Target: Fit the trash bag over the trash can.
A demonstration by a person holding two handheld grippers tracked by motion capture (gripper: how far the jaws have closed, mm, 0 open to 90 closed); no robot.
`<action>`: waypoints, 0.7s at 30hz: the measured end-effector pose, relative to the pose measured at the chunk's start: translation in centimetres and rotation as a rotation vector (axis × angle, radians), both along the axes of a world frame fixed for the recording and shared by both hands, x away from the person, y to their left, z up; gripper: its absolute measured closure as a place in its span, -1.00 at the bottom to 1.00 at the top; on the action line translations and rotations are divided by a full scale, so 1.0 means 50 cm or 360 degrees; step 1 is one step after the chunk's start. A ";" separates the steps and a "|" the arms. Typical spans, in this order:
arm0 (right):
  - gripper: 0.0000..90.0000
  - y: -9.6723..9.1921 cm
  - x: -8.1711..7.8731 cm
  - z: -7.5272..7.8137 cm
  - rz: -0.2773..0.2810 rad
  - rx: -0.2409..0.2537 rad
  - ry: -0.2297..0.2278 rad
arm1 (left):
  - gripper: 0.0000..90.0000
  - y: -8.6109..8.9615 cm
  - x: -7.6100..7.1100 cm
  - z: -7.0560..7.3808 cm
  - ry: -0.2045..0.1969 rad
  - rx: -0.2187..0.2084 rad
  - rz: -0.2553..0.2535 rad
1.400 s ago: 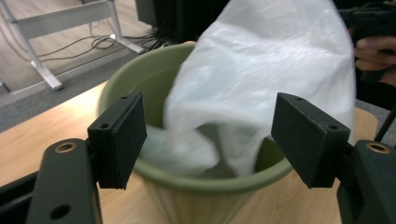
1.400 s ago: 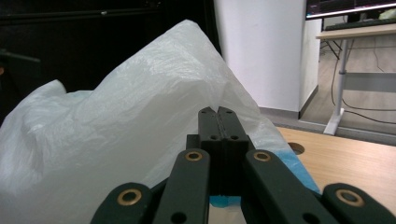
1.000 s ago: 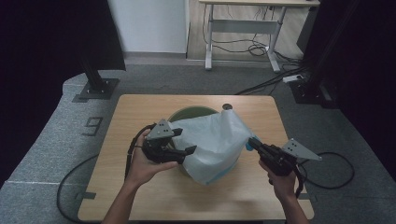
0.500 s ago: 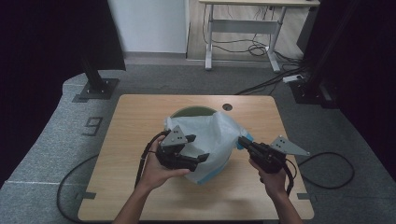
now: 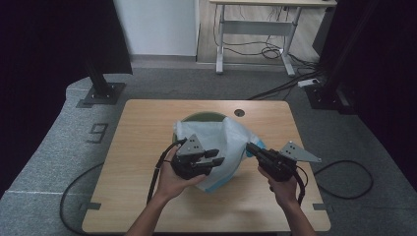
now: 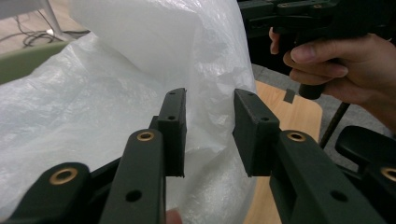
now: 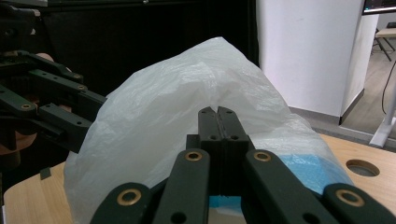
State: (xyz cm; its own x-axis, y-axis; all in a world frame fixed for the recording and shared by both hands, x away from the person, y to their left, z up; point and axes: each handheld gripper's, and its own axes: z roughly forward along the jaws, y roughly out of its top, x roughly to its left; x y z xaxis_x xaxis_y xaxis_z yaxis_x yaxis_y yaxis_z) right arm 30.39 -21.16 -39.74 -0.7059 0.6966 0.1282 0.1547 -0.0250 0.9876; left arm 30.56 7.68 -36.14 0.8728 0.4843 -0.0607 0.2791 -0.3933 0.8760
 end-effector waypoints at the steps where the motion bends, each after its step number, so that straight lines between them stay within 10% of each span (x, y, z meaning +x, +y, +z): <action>1: 0.98 0.000 0.000 0.000 -0.0001 0.0000 0.0000 | 0.40 0.000 -0.001 0.001 0.0001 -0.0008 0.0006; 12: 0.98 0.019 0.004 -0.002 0.0007 -0.0020 0.0009 | -0.13 -0.009 -0.014 0.002 0.0002 -0.0030 0.0093; 21: 0.97 0.018 0.004 0.002 0.0009 -0.0025 0.0006 | 0.66 -0.008 0.005 -0.009 0.0067 -0.0067 0.0070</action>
